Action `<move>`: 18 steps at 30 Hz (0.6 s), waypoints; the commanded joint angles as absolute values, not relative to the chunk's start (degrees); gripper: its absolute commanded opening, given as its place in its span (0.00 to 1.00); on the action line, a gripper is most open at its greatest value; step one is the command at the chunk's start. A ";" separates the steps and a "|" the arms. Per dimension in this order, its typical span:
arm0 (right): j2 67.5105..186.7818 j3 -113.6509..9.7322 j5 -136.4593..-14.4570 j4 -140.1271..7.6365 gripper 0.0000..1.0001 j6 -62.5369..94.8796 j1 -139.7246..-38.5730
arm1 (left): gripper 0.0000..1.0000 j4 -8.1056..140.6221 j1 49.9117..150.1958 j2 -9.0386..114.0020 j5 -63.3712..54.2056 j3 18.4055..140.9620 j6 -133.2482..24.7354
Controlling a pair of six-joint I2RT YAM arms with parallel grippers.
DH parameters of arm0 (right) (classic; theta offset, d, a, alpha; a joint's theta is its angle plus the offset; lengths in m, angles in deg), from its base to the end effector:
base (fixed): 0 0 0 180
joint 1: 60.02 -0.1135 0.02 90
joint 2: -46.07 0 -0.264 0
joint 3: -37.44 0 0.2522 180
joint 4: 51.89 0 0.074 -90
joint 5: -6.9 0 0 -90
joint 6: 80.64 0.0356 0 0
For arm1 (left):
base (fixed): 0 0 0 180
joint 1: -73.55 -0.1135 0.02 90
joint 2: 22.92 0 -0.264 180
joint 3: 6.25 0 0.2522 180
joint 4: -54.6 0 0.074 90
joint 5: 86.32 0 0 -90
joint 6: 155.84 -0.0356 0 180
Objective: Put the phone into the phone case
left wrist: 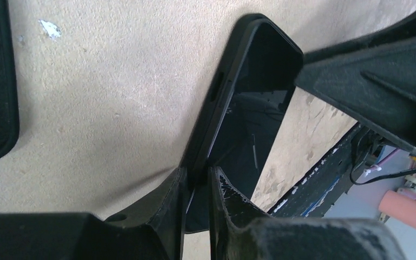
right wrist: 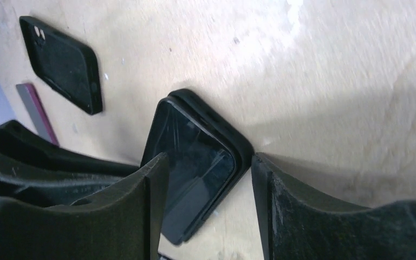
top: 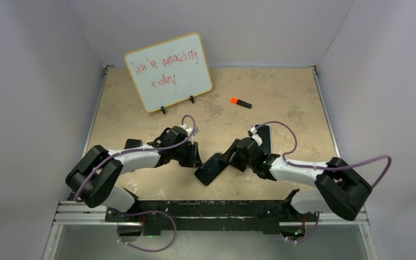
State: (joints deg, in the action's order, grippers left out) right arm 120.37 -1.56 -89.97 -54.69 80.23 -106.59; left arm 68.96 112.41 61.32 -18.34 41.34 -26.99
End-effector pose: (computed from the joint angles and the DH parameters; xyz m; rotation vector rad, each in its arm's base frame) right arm 0.1684 0.1717 0.1544 0.5773 2.3464 0.9293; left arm 0.1965 -0.1755 0.1425 0.1841 2.6701 -0.9976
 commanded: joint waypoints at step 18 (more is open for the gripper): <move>120.95 -11.77 -77.07 -59.88 0.51 56.99 -96.76 | 0.37 65.65 113.28 54.38 -15.81 41.23 -17.19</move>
State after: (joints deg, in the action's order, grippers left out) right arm 127.08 -14.15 -78.98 -55.74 59.29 -96.67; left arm 63.06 114.02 54.85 -18.58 37.84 -13.59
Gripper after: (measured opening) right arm 0.530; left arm 0.368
